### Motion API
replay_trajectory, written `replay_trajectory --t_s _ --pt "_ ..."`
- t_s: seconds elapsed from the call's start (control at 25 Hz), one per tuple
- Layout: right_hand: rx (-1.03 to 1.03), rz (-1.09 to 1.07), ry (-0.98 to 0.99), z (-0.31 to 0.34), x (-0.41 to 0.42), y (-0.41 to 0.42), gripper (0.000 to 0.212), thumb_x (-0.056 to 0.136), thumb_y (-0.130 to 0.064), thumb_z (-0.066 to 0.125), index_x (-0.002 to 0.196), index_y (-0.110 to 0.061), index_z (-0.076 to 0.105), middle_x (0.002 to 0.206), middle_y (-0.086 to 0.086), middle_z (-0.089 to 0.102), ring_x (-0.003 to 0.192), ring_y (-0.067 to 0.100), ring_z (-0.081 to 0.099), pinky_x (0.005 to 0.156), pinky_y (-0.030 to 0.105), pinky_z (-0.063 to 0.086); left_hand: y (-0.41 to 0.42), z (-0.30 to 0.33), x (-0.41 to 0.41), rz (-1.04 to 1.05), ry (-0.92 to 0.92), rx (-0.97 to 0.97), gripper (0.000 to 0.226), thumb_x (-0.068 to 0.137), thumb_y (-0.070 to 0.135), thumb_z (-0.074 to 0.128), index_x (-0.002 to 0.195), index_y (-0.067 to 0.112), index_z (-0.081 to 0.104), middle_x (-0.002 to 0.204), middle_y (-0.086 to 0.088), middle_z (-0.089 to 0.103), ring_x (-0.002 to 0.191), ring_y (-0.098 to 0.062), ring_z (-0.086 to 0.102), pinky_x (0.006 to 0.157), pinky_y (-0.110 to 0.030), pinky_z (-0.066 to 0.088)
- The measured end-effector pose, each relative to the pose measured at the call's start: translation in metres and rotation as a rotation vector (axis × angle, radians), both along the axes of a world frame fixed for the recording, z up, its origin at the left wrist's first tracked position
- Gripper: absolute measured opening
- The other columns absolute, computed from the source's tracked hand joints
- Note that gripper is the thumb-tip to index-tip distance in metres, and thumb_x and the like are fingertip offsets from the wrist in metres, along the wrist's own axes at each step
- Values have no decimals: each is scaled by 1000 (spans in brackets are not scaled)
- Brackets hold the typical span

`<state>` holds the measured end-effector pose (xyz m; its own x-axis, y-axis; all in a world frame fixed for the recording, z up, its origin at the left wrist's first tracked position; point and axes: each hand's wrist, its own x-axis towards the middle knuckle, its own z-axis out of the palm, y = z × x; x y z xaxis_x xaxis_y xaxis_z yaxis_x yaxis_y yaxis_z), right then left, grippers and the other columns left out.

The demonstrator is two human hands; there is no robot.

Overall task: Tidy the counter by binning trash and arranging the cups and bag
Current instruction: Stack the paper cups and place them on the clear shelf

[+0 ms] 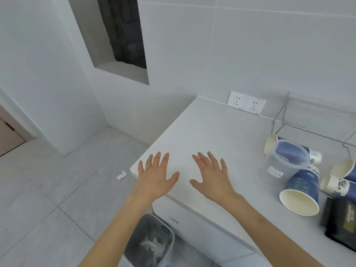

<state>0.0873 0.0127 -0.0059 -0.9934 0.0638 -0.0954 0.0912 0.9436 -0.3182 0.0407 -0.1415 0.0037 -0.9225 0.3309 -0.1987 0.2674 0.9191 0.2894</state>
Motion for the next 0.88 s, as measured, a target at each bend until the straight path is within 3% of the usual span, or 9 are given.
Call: replay_trajectory --t_s 0.44,0.72,0.88 --pt "1 -127 181 38 42 168 65 91 -36 48 144 -26 11 157 -4 6 145 18 -5 118 44 -3 178 33 24 -214 85 134 66 90 47 36 144 23 7 157 -5 7 145 -22 2 118 -45 1" --pt "-55 -219 196 33 83 270 64 90 -38 49 143 -25 16 157 -3 9 145 18 1 118 43 0 266 30 54 -312 141 213 60 90 41 41 142 20 18 153 -3 24 139 -22 25 115 -38 19" --pt "-30 -250 139 18 106 312 64 90 -39 47 143 -24 14 157 -3 6 145 18 1 118 44 1 301 27 75 -397 165 220 57 90 38 42 141 21 21 151 0 27 137 -19 28 112 -34 23"
